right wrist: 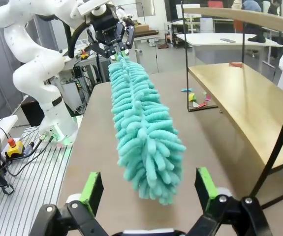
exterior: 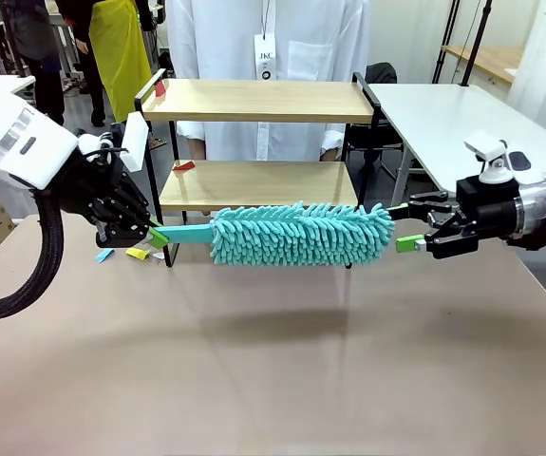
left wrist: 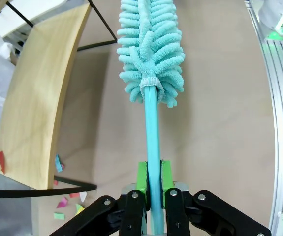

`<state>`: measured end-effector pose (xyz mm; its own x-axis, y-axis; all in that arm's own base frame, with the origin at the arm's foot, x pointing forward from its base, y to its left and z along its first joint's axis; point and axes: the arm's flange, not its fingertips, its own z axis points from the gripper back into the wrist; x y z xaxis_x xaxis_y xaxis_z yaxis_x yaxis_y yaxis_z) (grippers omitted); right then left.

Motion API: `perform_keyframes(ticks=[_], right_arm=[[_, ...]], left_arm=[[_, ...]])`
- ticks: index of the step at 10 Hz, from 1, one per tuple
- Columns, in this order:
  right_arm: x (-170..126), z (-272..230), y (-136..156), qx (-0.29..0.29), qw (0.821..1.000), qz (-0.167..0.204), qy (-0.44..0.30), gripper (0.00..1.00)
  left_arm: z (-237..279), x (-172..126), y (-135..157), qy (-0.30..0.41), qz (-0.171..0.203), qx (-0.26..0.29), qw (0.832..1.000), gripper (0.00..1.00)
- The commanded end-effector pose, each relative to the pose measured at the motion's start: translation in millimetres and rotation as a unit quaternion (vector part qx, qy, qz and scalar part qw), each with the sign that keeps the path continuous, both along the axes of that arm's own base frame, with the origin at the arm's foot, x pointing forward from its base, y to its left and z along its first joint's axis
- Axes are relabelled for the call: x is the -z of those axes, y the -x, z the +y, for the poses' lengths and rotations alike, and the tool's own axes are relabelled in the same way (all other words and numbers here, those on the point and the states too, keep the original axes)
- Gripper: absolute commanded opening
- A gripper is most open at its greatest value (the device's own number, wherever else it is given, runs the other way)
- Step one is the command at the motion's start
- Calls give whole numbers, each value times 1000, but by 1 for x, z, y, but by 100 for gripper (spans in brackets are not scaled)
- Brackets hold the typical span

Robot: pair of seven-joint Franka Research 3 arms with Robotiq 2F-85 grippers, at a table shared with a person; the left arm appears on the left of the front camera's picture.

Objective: Clean the shelf.
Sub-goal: Hand the Duster back to the human.

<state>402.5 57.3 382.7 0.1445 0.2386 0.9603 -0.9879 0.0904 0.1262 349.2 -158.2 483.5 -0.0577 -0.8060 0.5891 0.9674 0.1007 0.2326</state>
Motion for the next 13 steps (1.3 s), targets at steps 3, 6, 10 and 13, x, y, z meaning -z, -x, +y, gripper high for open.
perform_keyframes(ticks=[3,6,10,13], right_arm=[[20,25,-8,-8,998,-18,-51,100],[31,54,-9,-26,997,-5,-78,100],[34,81,-7,-42,995,-3,-94,100],[33,79,-8,-60,994,-2,-96,15]], left_arm=[[1,0,-3,14,-1,8,1000,13],[1,0,-3,14,-1,8,1000,13],[1,0,-3,14,-1,8,1000,13],[1,0,-3,14,-1,8,1000,13]])
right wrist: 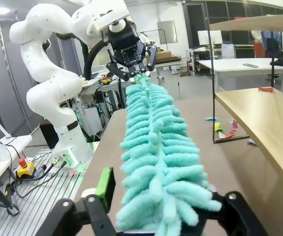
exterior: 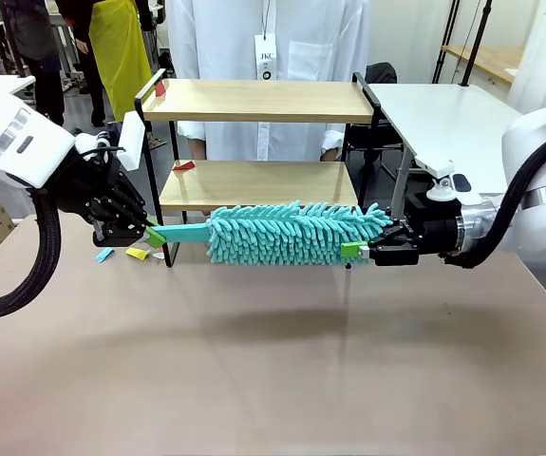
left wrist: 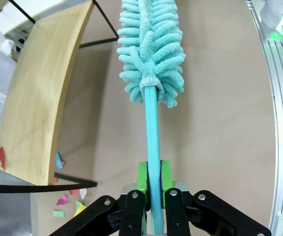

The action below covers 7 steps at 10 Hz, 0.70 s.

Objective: Clean the shelf.
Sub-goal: Hand the Duster back to the human.

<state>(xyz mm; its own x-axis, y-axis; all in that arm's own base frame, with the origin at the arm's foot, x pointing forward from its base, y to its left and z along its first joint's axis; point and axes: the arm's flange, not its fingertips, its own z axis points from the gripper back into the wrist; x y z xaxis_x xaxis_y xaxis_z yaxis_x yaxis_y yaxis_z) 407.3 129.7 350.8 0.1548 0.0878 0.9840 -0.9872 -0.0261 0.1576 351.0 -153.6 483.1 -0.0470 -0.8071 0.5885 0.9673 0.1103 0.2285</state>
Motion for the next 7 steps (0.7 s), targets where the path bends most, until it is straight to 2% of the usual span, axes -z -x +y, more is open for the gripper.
perform_keyframes(ticks=[1,3,4,5,7], right_arm=[[1,6,-4,-14,1000,-17,-9,0],[0,6,-4,-21,1000,-23,0,0],[-1,7,-4,-25,999,-26,8,5],[-1,7,-4,-27,999,-27,11,0],[-1,8,-4,-28,999,-29,18,0]], left_arm=[[-3,-1,-1,15,-3,13,1000,13],[-3,-1,-1,15,-3,13,1000,13],[-3,-1,-1,15,-3,13,1000,13],[-3,-1,-1,15,-3,13,1000,13],[-3,-1,-1,15,-3,13,1000,13]])
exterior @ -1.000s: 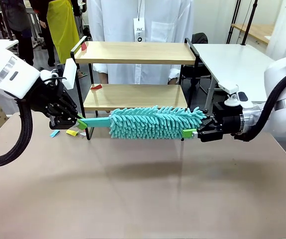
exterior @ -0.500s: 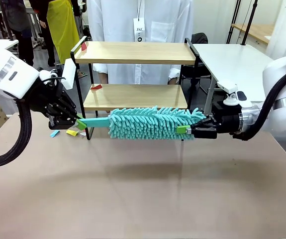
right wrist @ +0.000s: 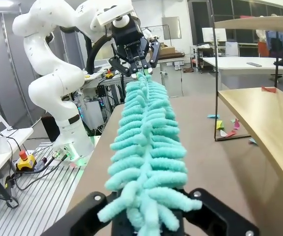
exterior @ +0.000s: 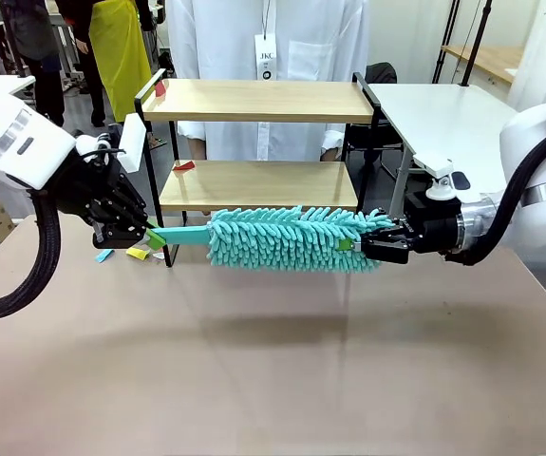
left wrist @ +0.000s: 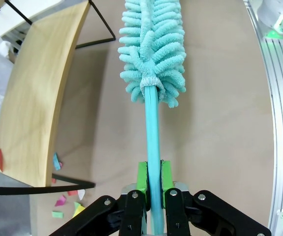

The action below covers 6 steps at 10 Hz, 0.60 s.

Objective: Clean the shelf.
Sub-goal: Hand the Duster back to the human.

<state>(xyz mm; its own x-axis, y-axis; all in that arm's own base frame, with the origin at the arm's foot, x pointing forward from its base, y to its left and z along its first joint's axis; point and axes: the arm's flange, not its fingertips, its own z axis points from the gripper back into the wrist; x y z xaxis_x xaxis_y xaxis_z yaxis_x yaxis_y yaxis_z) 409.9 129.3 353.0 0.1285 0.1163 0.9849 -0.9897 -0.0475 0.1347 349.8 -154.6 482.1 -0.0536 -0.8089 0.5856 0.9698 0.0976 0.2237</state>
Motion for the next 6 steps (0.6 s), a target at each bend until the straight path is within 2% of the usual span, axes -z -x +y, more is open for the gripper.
perform_keyframes(ticks=[1,3,4,5,6], right_arm=[[1,9,-1,-13,1000,-23,10,0],[0,8,-2,-13,1000,-24,-5,0],[0,7,-5,-18,999,3,-47,0],[-2,0,-2,-1,1000,-8,3,0],[-2,0,-2,-1,1000,-8,3,0]], left_arm=[[-2,-2,-2,17,-6,7,1000,13],[-2,-2,-2,17,-6,7,1000,13],[-2,-2,-2,17,-6,7,1000,13],[0,0,0,0,0,0,1000,71],[-2,1,2,-16,6,4,1000,70]])
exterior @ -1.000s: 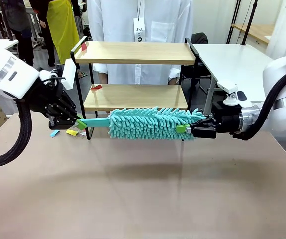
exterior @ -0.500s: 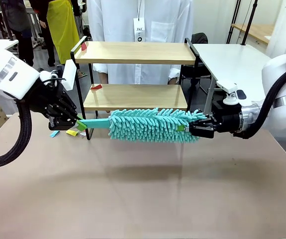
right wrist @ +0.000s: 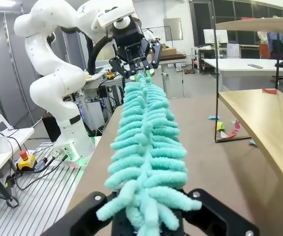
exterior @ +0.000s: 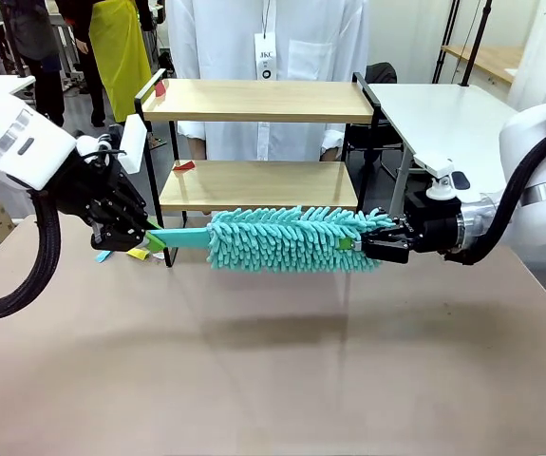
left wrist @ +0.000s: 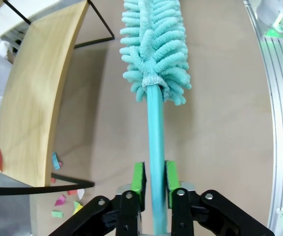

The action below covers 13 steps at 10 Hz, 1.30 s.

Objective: Clean the shelf.
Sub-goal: Hand the Duster back to the human.

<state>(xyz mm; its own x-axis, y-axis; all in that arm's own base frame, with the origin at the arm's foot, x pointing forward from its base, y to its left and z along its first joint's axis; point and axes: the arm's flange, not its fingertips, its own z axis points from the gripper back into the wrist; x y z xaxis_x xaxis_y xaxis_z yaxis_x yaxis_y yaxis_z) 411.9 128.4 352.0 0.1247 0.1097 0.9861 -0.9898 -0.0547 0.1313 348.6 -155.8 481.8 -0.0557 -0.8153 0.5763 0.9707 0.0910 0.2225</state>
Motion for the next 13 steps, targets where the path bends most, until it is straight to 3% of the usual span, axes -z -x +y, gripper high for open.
perform_keyframes(ticks=[1,2,3,5,7,11,12,13], right_arm=[[-3,1,0,2,1000,-6,7,0],[-3,1,0,2,1000,-6,7,0],[-3,1,0,2,1000,-6,7,0],[-3,1,0,2,1000,-6,7,0],[-3,1,0,2,1000,-6,7,0],[-3,1,0,2,1000,-6,7,0],[-3,1,0,2,1000,-6,7,0],[-3,1,0,2,1000,-6,7,0]], left_arm=[[3,-2,2,22,11,3,1000,100],[8,-6,4,42,17,-1,999,100],[20,-13,7,72,16,-5,997,84],[61,-26,16,145,8,-10,989,100],[108,-31,30,197,1,-20,980,100],[163,-32,55,212,-17,-48,976,100],[160,-32,54,205,-20,-40,978,100],[173,-61,26,202,-10,-62,977,100]])
